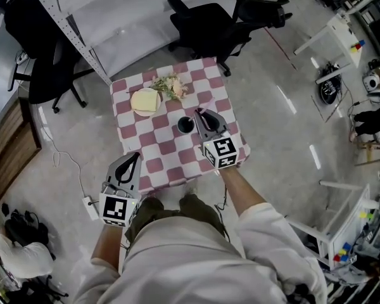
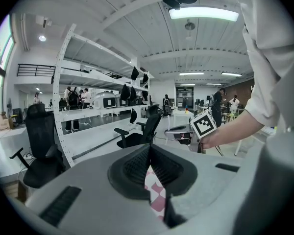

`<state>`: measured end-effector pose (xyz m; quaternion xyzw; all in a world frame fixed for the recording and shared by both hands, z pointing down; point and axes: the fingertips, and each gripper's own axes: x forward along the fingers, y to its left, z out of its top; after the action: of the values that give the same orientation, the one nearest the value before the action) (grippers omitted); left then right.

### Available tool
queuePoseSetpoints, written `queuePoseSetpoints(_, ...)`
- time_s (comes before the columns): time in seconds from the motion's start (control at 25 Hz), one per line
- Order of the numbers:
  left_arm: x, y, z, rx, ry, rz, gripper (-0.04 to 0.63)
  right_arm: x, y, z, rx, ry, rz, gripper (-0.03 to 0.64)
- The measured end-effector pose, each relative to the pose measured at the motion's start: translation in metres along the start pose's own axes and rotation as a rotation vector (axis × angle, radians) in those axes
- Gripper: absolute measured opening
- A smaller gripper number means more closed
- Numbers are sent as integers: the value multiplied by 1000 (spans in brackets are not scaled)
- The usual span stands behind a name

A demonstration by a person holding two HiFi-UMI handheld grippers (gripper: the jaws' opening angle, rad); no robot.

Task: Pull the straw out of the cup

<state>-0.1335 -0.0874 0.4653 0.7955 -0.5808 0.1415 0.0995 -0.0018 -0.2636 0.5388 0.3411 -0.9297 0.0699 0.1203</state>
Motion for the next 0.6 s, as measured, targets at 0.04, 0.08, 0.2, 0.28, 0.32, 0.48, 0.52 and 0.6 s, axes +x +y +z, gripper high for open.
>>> queuePoseSetpoints(0.04,0,0,0,2,2,-2,3,-1,0,3,1,-5,0,37)
queuePoseSetpoints(0.08,0,-1,0,2,7,-4,3,-2,1,5,1,-9,0,37)
queuePoseSetpoints(0.2,1,-1,0,0,7,-9,3,-8,4,13,2,-23,2,37)
queuePoseSetpoints(0.28,2,0,1,3,23,-13,3,-12,6,21,4,-36,3,37)
queuePoseSetpoints(0.32,2,0,2,3,21,-15,3,-14,7,24,5,-43,3,37)
queuePoseSetpoints(0.48,5,-2,7,-1,-8,-27,3,-27,13,41,3,-73,8,37)
queuePoseSetpoints(0.52,6,-3,9,-1,-17,-30,3,-31,14,45,4,-80,10,37)
queuePoseSetpoints(0.6,9,-6,9,0,-18,-42,3,-38,15,53,9,-94,11,37)
